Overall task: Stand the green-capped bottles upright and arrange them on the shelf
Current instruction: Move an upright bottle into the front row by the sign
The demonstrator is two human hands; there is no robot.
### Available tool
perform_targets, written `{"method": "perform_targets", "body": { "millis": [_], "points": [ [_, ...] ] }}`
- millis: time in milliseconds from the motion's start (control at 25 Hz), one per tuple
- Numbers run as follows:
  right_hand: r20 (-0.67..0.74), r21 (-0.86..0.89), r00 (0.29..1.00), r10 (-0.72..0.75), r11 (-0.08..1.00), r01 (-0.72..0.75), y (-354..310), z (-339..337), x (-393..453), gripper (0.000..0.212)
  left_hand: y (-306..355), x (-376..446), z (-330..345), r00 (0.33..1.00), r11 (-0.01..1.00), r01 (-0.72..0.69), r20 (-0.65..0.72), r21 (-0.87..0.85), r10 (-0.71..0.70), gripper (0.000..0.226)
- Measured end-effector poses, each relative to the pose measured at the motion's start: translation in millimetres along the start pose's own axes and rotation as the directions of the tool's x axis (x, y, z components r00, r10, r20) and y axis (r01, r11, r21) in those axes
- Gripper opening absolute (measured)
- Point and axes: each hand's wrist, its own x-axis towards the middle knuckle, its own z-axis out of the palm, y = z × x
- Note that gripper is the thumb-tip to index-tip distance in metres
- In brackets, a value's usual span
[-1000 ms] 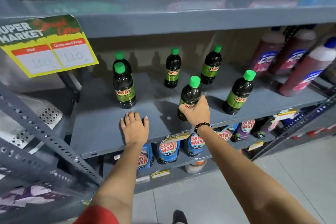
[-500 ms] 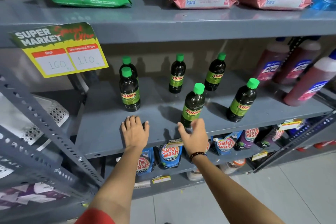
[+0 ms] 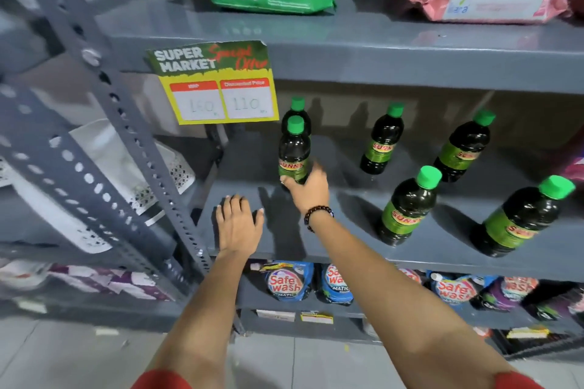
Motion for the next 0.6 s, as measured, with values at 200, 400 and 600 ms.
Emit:
{"method": "perform_targets", "body": {
  "millis": [200, 400, 600],
  "points": [
    [-0.003, 0.078, 0.999, 0.045, 0.996, -0.045, -12, 12, 21, 0.069, -5, -2, 6, 1.000, 0.999, 0.003, -0.008, -0.044, -0.004, 0.054],
    [0.016, 0.012, 1.000, 0.008, 1.000, -0.008, -9, -1, 24, 0.064, -6, -1, 7, 0.999, 0.997, 0.014, -0.041, -0.072, -0.017, 0.057],
    [0.016, -0.056, 0.999, -0.045, 0.997, 0.046, 2, -12, -2, 0.060, -8, -3, 8, 1.000, 0.997, 0.009, -0.016, -0.073, -0.011, 0.057]
  ]
}}
